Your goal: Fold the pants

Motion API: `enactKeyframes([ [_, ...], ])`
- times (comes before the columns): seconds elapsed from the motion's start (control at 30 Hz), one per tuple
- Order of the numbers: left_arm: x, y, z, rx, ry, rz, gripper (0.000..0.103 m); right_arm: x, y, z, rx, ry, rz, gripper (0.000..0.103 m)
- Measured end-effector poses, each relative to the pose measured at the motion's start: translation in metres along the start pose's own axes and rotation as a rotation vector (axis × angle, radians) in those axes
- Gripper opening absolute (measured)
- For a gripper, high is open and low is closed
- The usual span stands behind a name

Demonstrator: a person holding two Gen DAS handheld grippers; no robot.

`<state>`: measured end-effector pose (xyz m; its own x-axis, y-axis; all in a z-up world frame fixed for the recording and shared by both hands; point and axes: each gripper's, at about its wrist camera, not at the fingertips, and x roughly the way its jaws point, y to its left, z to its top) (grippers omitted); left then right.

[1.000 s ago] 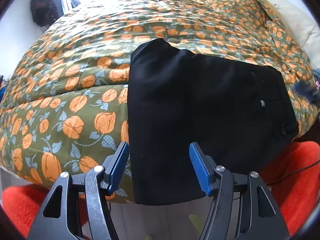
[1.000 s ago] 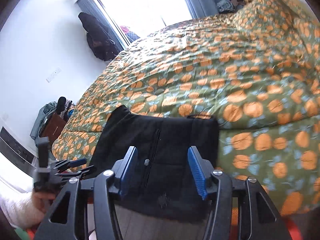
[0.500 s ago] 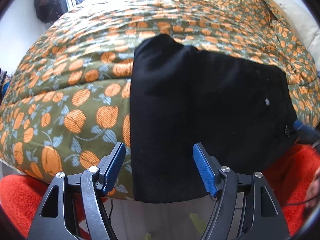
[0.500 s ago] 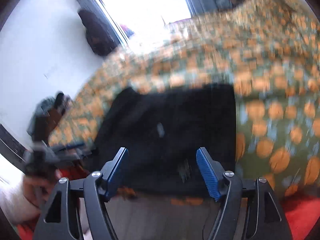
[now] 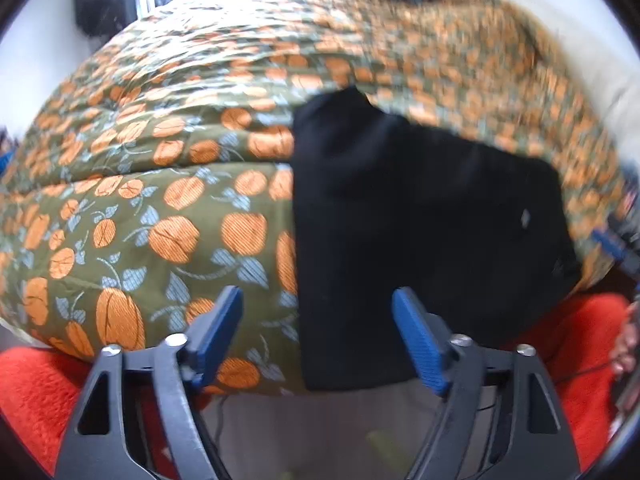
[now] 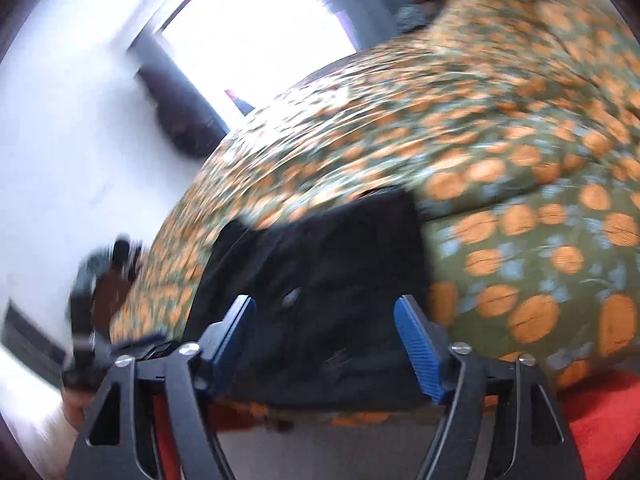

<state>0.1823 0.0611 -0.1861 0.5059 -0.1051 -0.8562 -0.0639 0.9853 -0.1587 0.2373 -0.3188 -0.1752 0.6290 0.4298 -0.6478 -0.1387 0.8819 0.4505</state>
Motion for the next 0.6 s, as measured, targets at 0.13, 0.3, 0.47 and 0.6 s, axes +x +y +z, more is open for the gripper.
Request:
enactKeyframes([
  [0.13, 0.014, 0.024, 0.019, -0.08, 0.05, -0.131, 0.088, 0.026, -0.054, 0.019, 0.158, 0.182, 0.108, 0.076],
  [0.3, 0.06, 0.009, 0.03, -0.012, 0.181, -0.105, 0.088, 0.082, -0.073, 0.017, 0.194, 0.418, 0.213, 0.076],
  [0.47, 0.077, -0.017, 0.037, 0.026, 0.234, -0.144, 0.071, 0.114, -0.061, 0.011, 0.178, 0.479, 0.211, 0.072],
  [0.6, 0.057, -0.031, 0.044, 0.052, 0.205, -0.123, 0.02, 0.099, -0.016, 0.013, -0.03, 0.477, 0.145, 0.042],
])
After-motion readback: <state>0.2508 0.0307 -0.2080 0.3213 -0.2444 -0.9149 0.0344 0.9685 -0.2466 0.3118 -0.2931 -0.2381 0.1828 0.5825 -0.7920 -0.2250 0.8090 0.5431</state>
